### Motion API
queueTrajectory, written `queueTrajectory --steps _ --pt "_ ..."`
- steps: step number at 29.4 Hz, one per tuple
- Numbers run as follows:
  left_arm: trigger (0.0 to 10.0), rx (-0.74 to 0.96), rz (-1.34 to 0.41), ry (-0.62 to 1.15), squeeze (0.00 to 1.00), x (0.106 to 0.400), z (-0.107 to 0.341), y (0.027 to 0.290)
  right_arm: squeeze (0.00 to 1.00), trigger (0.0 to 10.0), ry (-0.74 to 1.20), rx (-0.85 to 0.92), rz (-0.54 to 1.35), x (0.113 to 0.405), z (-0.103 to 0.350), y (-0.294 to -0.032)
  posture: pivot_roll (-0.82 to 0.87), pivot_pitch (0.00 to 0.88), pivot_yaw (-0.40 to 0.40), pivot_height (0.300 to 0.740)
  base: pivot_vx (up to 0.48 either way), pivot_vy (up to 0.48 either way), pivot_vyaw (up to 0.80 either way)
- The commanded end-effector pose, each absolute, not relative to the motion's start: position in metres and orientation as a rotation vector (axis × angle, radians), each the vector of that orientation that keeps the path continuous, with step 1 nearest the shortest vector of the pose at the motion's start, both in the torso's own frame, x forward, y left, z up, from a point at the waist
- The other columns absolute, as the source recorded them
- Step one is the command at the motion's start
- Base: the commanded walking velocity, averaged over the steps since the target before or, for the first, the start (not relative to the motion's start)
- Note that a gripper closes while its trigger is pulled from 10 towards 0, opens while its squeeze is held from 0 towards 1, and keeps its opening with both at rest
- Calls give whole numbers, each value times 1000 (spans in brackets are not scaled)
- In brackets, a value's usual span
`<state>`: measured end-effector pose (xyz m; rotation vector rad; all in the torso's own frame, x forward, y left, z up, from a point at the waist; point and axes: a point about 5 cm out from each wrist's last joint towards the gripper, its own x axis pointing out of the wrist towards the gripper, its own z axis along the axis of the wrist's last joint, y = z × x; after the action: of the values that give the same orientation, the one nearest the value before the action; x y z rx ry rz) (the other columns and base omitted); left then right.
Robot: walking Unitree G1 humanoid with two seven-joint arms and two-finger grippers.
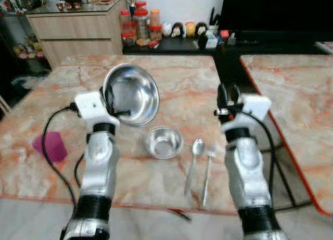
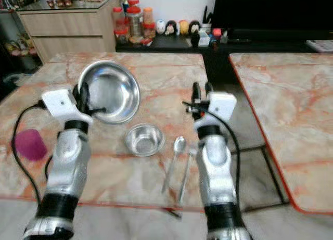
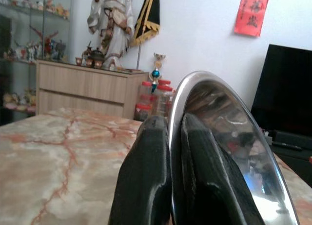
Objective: Setting the table
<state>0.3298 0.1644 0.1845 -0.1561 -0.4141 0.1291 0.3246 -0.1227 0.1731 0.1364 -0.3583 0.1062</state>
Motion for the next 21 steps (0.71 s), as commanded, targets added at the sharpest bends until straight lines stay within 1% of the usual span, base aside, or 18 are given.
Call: queueTrajectory --steps 1,3,21 --pt "10000 -164 124 -455 0 329 194 161 0 10000 -373 136 93 324 178 -127 -32 0 15 740 0 -285 0" --pt "10000 -163 124 -455 0 329 194 161 0 10000 -374 135 92 324 178 -127 -32 0 15 740 0 -281 0" --pt "10000 -165 124 -449 0 329 194 161 0 10000 -368 136 86 323 177 -128 -34 0 18 740 0 -398 0"
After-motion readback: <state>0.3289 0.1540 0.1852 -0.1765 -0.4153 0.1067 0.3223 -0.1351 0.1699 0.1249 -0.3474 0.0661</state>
